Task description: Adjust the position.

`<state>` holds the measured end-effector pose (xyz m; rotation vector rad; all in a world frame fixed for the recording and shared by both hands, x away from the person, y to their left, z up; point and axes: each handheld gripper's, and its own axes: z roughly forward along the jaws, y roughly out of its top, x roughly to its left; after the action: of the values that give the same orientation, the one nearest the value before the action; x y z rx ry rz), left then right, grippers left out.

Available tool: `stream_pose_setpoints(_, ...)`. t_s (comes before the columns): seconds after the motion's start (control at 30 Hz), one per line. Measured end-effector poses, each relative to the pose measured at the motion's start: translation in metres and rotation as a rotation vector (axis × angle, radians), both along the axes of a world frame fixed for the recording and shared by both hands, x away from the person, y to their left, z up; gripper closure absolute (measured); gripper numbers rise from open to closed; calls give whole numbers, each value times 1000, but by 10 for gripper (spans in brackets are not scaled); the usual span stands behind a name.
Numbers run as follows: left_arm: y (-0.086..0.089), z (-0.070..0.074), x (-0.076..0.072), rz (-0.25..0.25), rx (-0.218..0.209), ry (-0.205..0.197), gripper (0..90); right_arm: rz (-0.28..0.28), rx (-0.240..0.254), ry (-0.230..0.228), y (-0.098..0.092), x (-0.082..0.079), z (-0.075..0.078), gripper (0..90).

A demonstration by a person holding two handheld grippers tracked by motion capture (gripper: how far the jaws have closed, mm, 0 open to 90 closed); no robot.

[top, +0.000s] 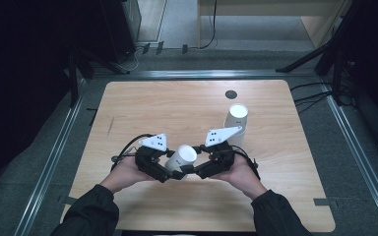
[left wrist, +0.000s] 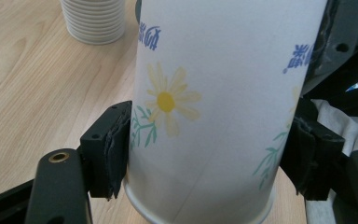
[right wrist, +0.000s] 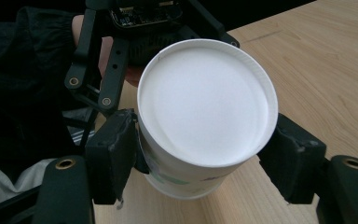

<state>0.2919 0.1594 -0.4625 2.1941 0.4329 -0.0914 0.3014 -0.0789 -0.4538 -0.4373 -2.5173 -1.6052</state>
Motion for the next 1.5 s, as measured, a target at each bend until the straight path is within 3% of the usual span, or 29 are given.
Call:
stream_pose_setpoints(0.53, 11, 6, 6, 20, 2, -6, 262, -48, -23, -20, -18, -2, 5, 271)
stream_pose_setpoints(0.7, 12, 9, 9, 15, 15, 1, 261, -63, -67, -42, -25, -7, 5, 272)
stream_pose_setpoints(0.93, 9, 13, 14, -5, 78, 7, 262, -84, -105, -54, -32, -16, -1, 288)
stream_pose_setpoints(1.23, 6, 29, 24, -57, 162, -23, 262, -94, -127, -54, -32, -14, -5, 295)
stream_pose_setpoints(1.4, 3, 37, 30, -68, 251, -51, 262, -96, -130, -55, -31, -11, -7, 296)
stream_pose_setpoints(1.5, 1, 37, 29, -73, 273, -64, 262, -97, -129, -58, -31, -9, -8, 297)
